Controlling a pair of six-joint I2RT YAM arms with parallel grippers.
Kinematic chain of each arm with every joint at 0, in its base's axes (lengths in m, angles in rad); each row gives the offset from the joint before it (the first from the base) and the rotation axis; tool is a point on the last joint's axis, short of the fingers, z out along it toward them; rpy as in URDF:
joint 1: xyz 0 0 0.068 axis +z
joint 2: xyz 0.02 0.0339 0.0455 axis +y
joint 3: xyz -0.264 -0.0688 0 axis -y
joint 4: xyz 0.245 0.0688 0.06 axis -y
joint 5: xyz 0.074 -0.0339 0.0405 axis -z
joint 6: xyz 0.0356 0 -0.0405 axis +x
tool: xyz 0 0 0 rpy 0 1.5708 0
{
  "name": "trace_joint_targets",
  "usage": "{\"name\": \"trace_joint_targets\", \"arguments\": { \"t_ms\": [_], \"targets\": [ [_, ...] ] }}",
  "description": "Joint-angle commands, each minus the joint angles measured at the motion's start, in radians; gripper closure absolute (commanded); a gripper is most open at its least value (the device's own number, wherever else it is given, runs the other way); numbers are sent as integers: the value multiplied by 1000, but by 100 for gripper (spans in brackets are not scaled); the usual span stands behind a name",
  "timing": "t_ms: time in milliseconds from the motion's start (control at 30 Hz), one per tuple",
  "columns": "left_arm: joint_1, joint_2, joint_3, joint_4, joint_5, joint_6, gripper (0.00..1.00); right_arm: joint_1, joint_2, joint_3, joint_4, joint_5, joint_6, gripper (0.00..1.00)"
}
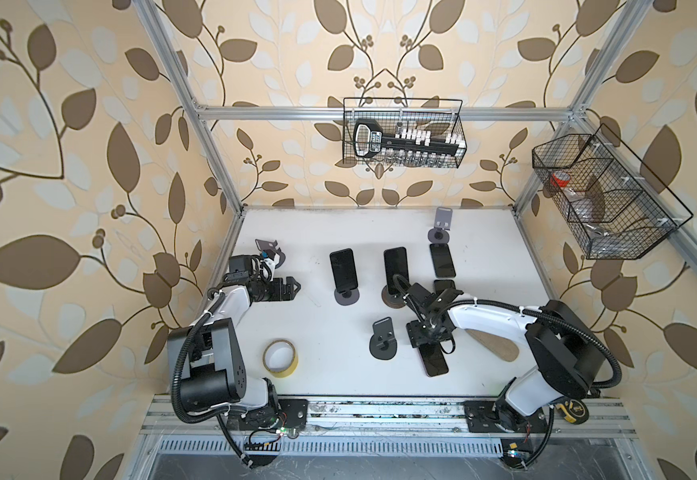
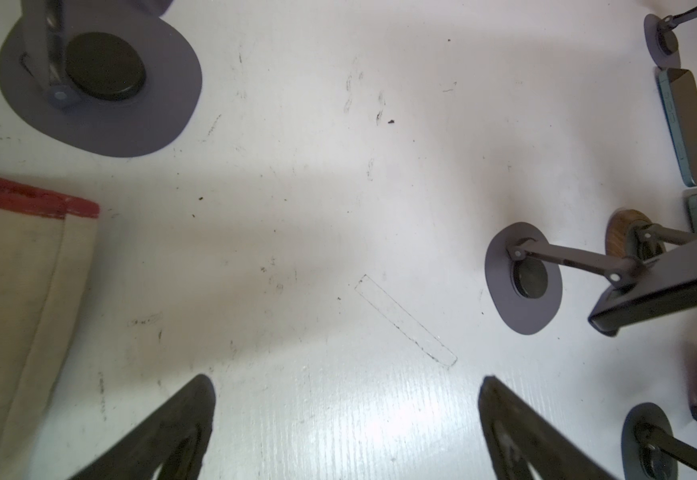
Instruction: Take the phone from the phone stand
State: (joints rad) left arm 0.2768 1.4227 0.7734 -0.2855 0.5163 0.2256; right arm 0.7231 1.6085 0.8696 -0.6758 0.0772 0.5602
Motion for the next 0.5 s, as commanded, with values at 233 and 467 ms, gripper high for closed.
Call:
{"name": "trace_joint_targets", "arguments": {
  "t_ms": [233,467],
  "targets": [
    [12,-8,15,-10,12,8,1,-11,39,-60,52,-57,1,23],
    [12,-9,16,-10,12,9,1,-11,39,-58,45,-50,0,22]
  ]
}}
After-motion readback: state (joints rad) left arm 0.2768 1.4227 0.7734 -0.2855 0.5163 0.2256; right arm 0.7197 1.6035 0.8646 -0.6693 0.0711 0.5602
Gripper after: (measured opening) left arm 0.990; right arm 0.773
